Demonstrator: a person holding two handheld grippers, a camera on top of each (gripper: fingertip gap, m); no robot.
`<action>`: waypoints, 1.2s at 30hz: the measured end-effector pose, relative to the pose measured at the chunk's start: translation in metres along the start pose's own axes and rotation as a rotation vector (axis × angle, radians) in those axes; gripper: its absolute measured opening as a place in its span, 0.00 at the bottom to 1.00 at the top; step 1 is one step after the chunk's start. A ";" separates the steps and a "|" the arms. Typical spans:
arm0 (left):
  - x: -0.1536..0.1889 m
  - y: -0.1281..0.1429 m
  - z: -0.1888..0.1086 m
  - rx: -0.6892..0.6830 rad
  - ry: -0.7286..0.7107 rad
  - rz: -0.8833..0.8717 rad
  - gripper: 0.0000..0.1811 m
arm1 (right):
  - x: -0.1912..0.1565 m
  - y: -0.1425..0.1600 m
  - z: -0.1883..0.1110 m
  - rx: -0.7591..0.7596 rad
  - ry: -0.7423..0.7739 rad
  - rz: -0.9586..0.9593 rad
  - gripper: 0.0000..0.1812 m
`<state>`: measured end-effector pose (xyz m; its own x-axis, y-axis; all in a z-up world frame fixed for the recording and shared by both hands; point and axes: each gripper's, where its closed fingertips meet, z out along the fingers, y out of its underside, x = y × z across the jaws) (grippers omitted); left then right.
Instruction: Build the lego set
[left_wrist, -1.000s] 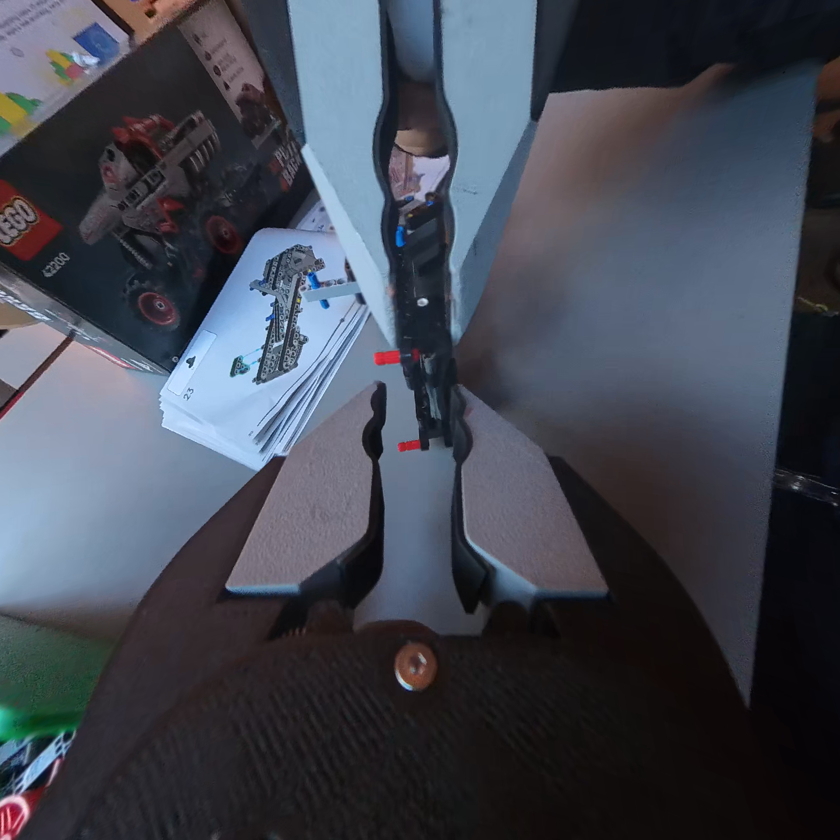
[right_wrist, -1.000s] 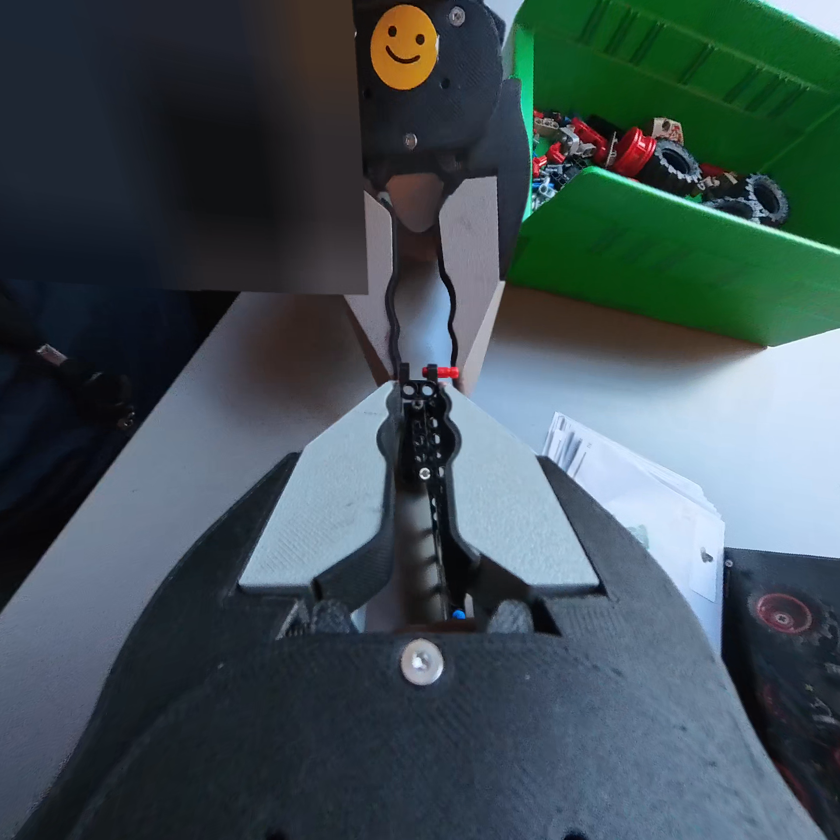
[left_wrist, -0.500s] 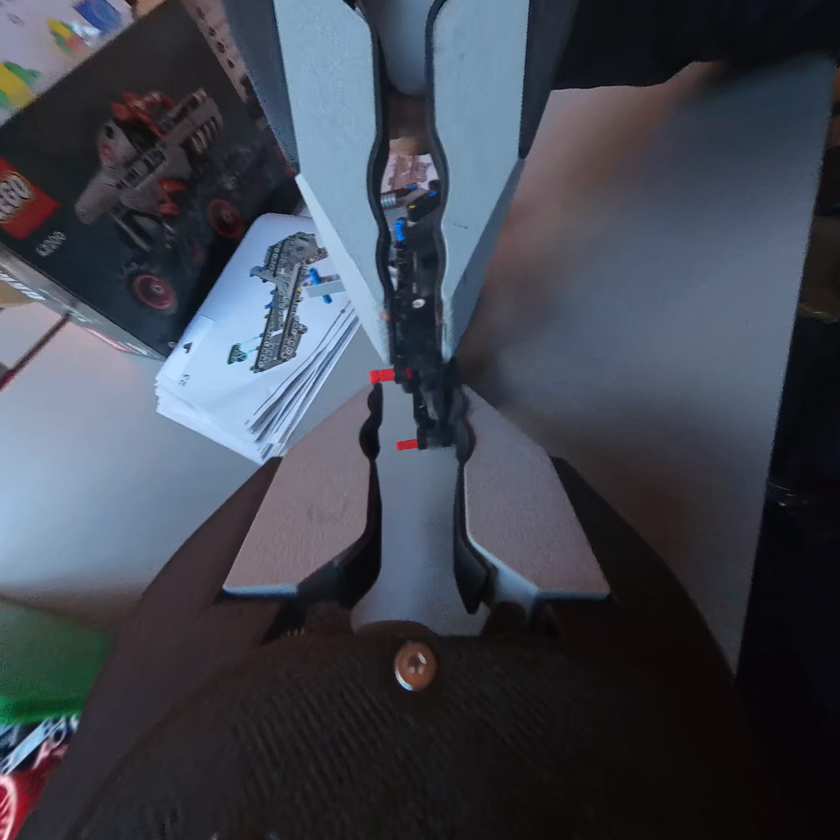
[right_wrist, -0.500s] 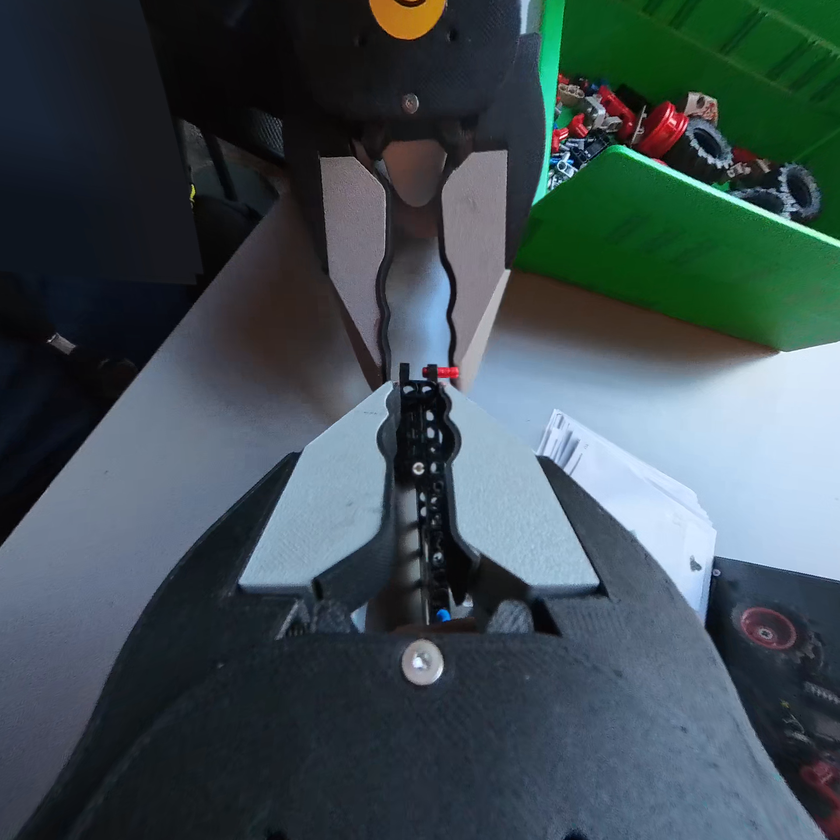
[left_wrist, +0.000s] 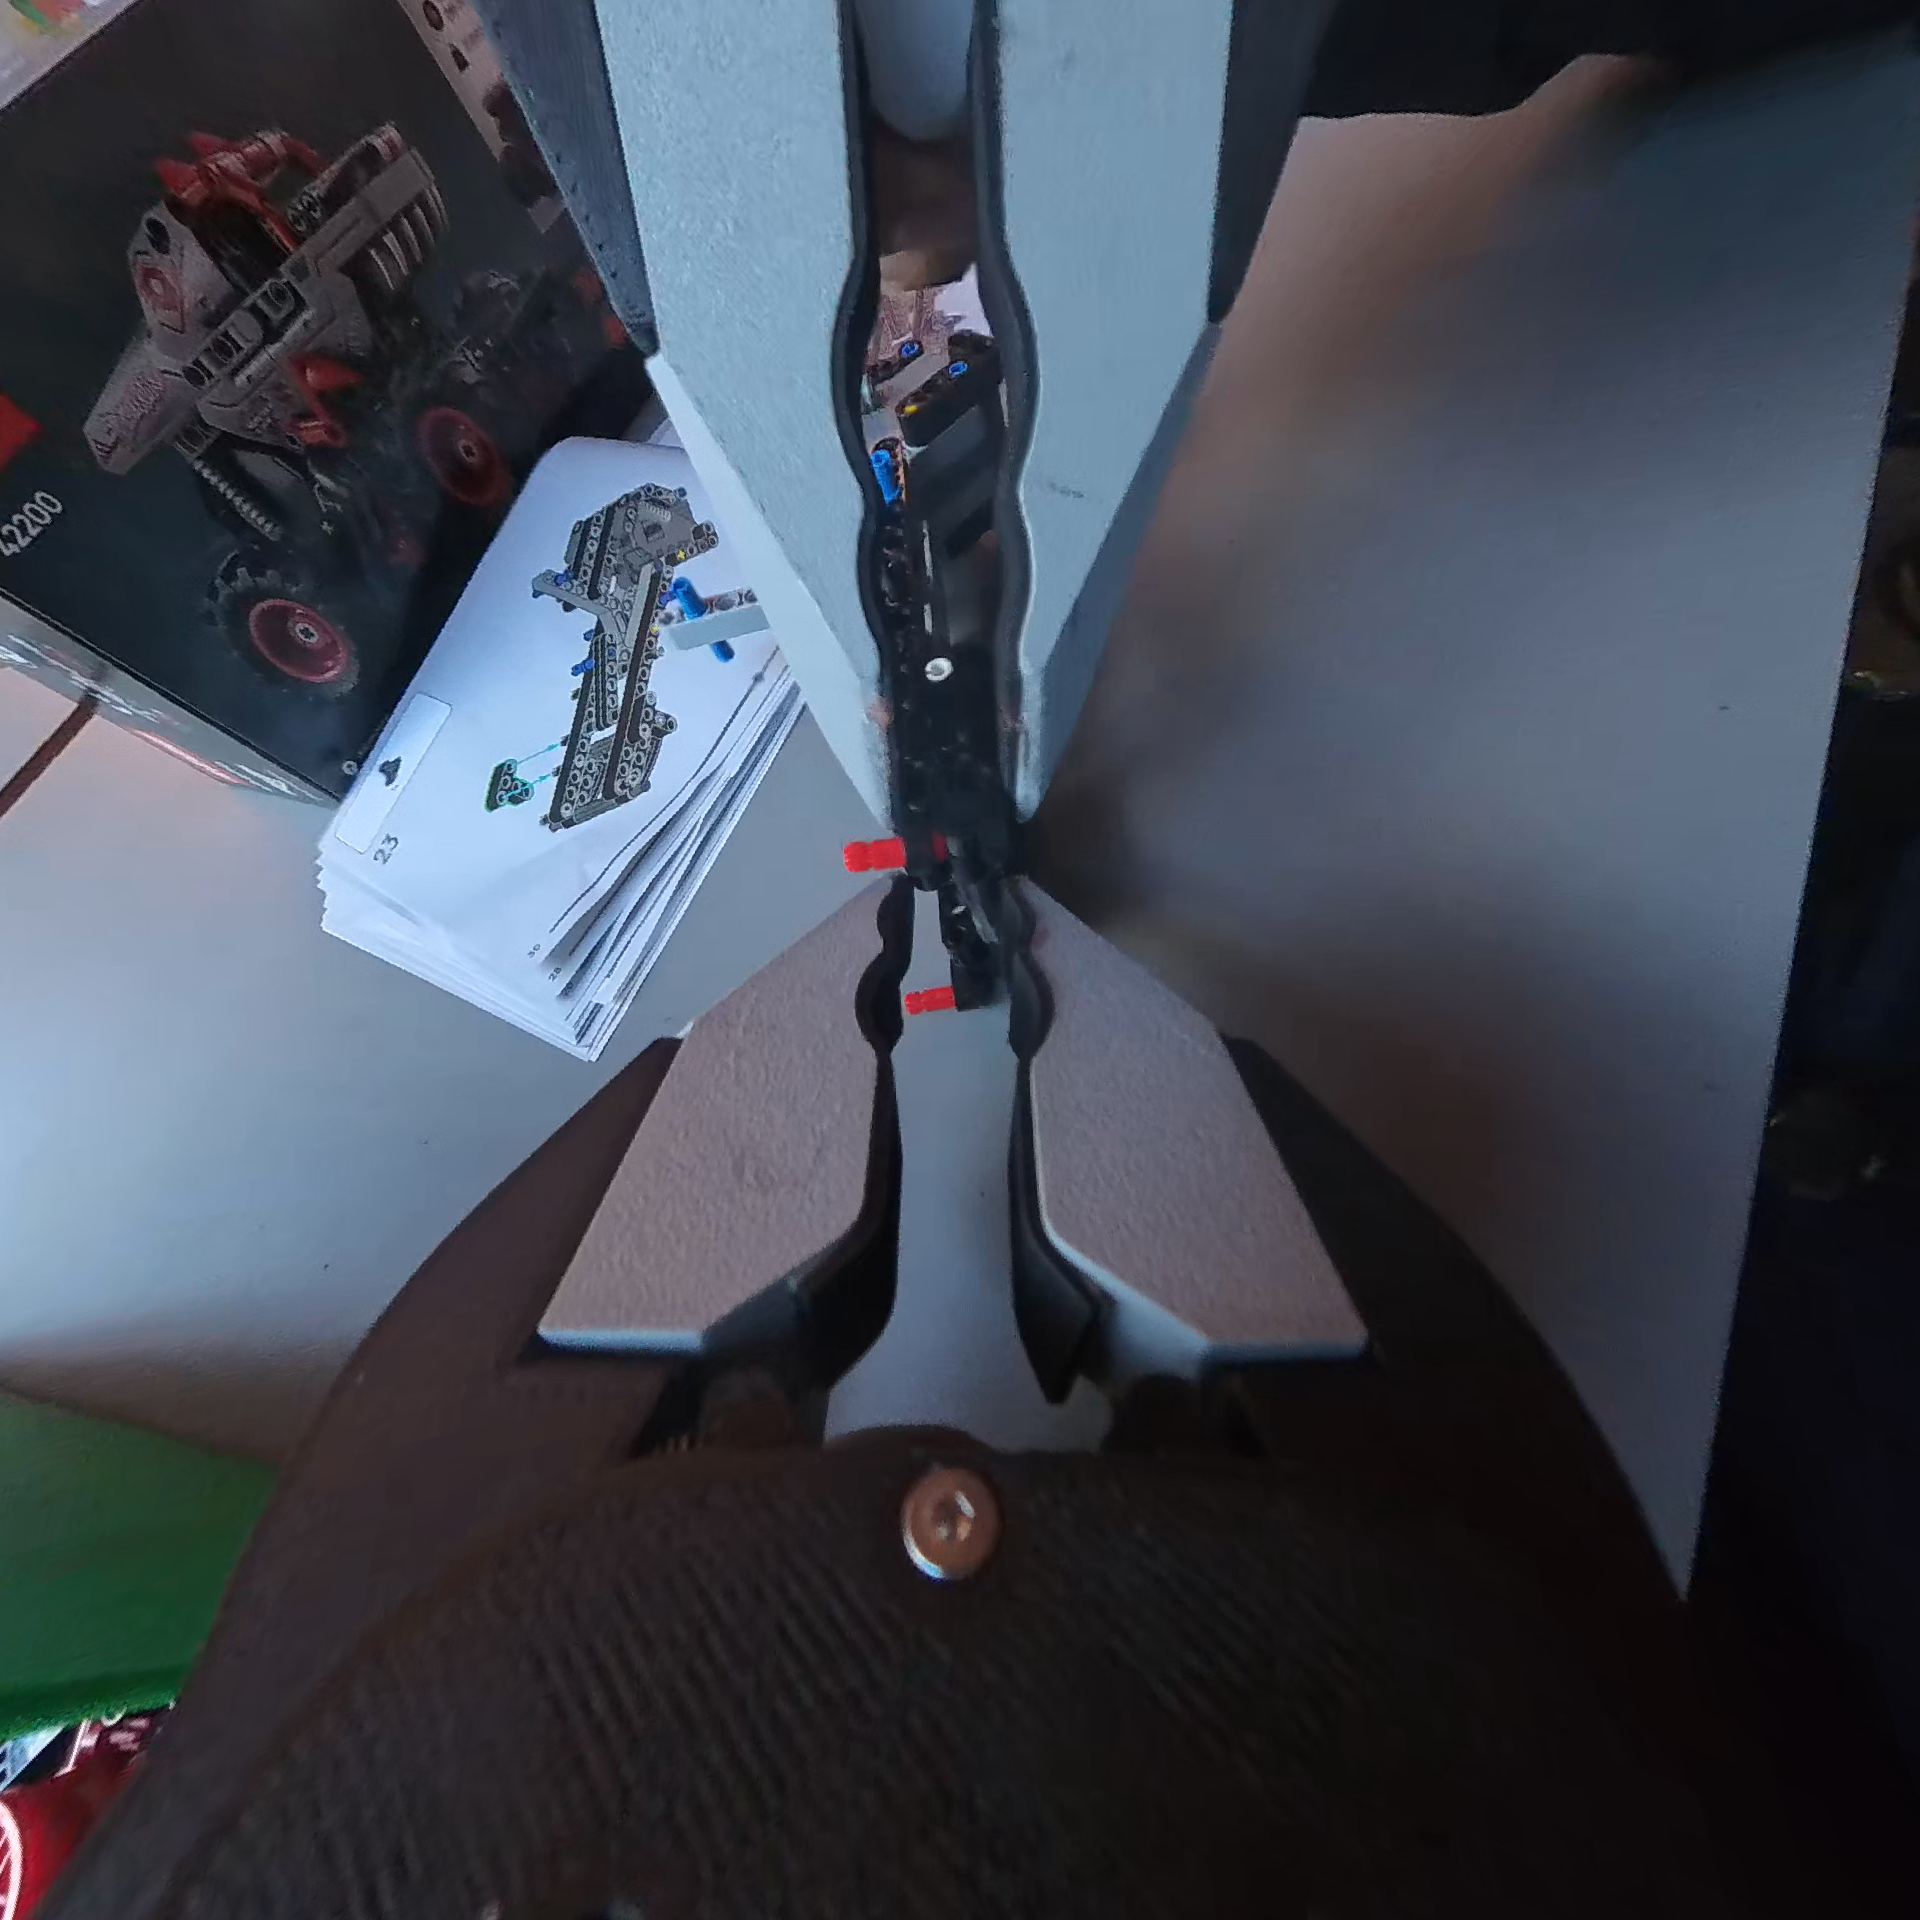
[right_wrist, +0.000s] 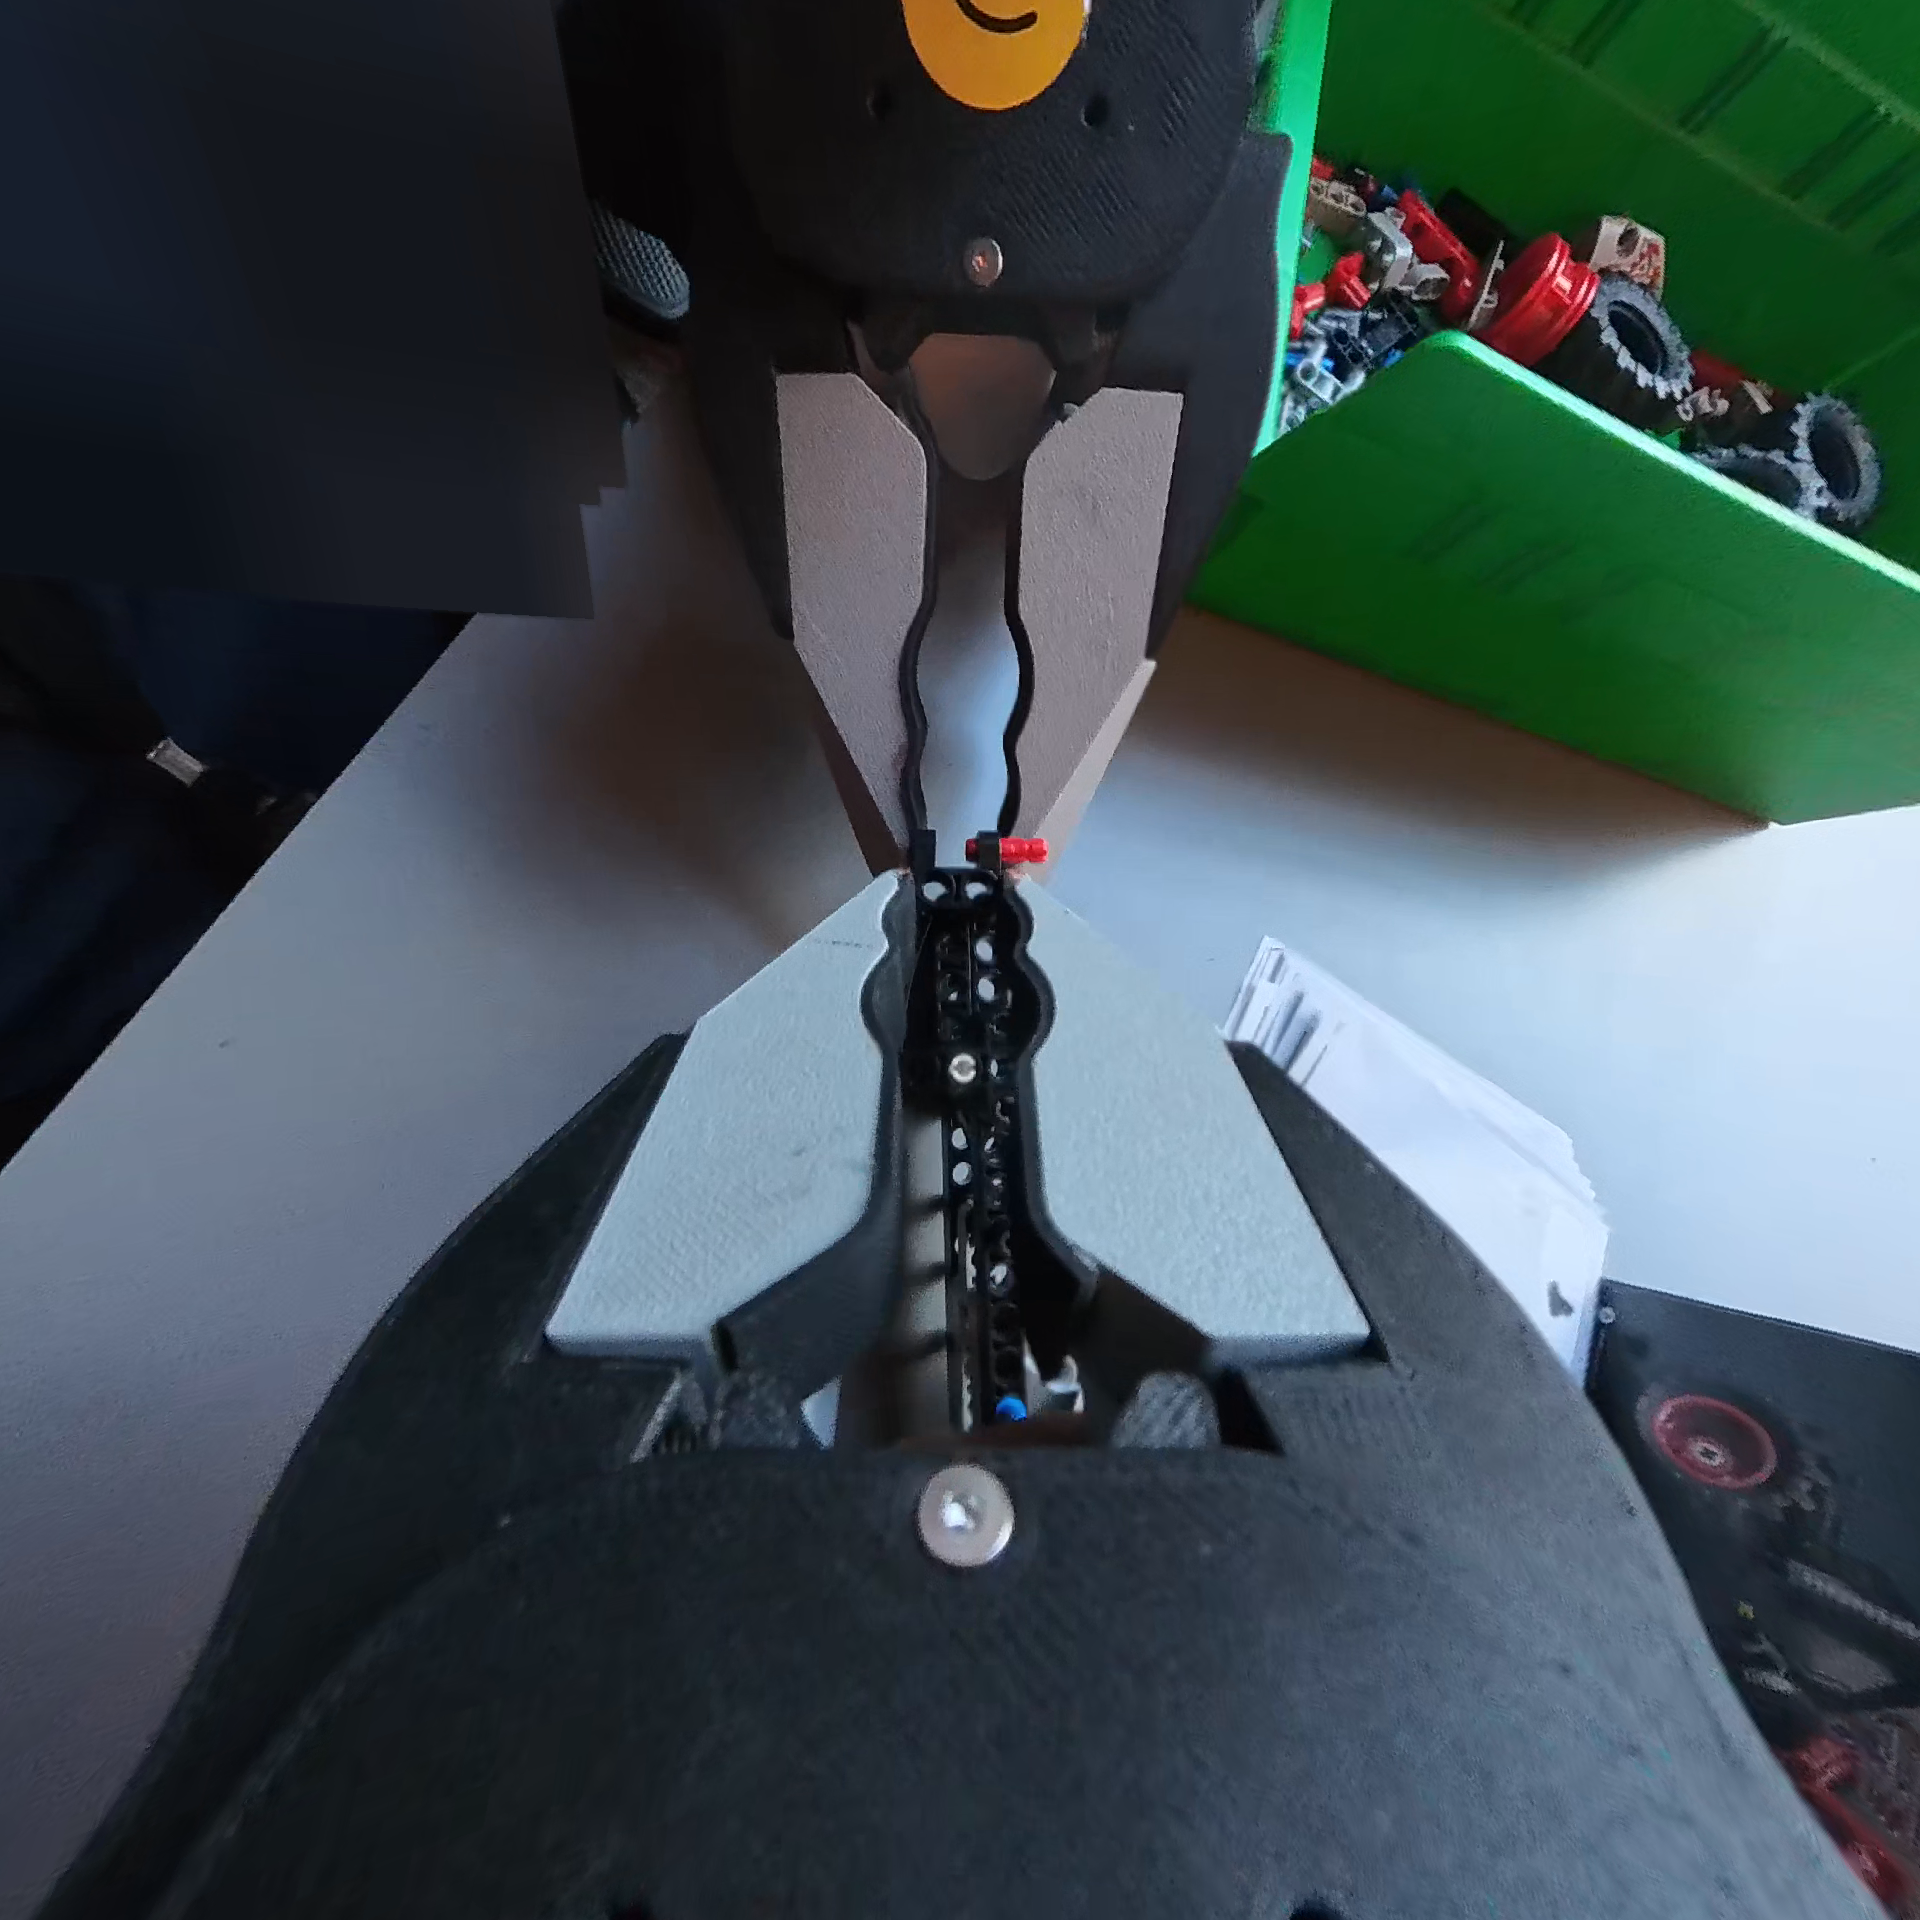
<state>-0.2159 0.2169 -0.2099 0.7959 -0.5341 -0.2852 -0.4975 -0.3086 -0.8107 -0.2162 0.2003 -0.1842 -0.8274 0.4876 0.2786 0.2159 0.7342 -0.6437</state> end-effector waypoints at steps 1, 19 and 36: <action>0.000 0.000 0.000 -0.002 -0.003 0.000 0.07 | 0.000 -0.001 0.001 0.002 0.003 -0.006 0.06; -0.004 0.002 -0.001 -0.009 -0.023 -0.012 0.10 | 0.006 0.000 -0.015 0.067 -0.024 0.053 0.07; 0.001 -0.002 0.003 -0.008 -0.005 -0.050 0.10 | 0.006 0.006 -0.015 0.097 -0.005 0.031 0.07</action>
<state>-0.2126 0.2192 -0.2098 0.8214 -0.5142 -0.2468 -0.4597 -0.3407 -0.8201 -0.2122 0.2150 -0.1753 -0.8238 0.5068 0.2539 0.1908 0.6697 -0.7178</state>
